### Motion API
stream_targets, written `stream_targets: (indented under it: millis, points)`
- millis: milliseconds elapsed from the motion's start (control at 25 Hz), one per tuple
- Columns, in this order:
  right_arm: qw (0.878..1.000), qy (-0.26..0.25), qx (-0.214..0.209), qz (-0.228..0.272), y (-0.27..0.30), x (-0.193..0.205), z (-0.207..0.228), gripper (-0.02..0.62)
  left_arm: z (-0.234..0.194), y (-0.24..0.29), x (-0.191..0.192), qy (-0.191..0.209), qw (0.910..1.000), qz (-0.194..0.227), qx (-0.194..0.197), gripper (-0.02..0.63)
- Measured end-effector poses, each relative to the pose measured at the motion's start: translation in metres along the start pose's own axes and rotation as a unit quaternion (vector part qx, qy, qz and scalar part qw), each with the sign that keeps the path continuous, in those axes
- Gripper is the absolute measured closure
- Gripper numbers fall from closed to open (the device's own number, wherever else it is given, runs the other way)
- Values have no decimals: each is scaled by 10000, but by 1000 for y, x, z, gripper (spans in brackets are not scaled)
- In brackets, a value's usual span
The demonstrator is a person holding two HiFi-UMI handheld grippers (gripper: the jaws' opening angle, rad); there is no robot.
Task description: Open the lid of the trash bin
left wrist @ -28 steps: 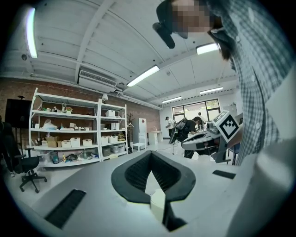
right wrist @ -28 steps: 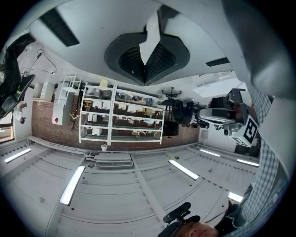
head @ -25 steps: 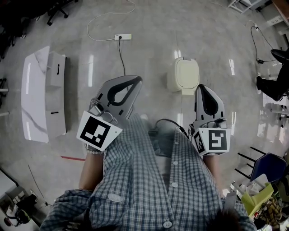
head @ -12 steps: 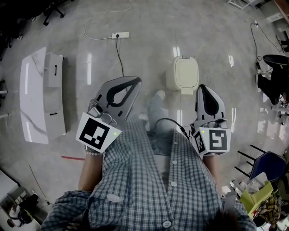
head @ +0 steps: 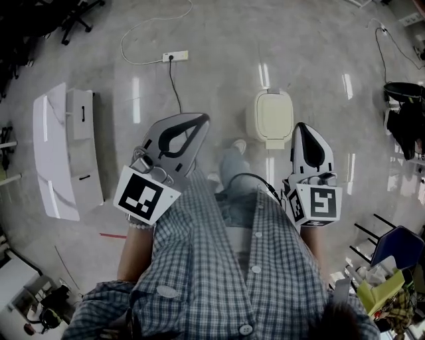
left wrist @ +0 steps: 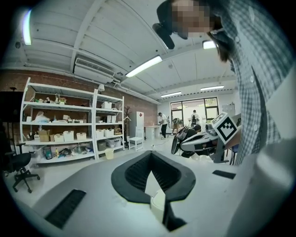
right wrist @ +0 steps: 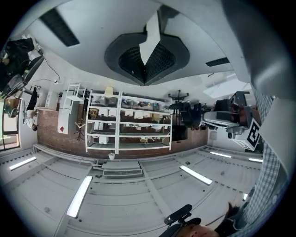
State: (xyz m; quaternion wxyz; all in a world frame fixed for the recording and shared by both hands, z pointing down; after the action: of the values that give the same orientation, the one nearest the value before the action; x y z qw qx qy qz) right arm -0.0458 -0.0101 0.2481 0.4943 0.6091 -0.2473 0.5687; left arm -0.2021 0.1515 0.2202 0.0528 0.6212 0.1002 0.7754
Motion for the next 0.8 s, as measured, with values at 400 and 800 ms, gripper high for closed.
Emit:
stream_targets:
  millis: [400, 800]
  points:
    - [9991, 202, 352, 98, 31, -21, 63, 578, -22, 85, -26, 195, 9988, 41, 450, 601]
    - [9937, 527, 977, 144, 23, -19, 115, 578, -15, 157, -41, 354, 9926, 94, 1159, 601]
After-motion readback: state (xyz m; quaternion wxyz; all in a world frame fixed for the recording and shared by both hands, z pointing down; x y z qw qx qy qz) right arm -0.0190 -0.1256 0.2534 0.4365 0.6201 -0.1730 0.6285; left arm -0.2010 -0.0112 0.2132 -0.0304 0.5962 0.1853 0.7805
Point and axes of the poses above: the fingertips, and each gripper's own axes: y forward along the fingers, z to its right, x out of its underside, the point moved 4 cm from there along -y, backward along the fingers, and after that the axes turned 13 degrees about y, right-handed, at the moved point
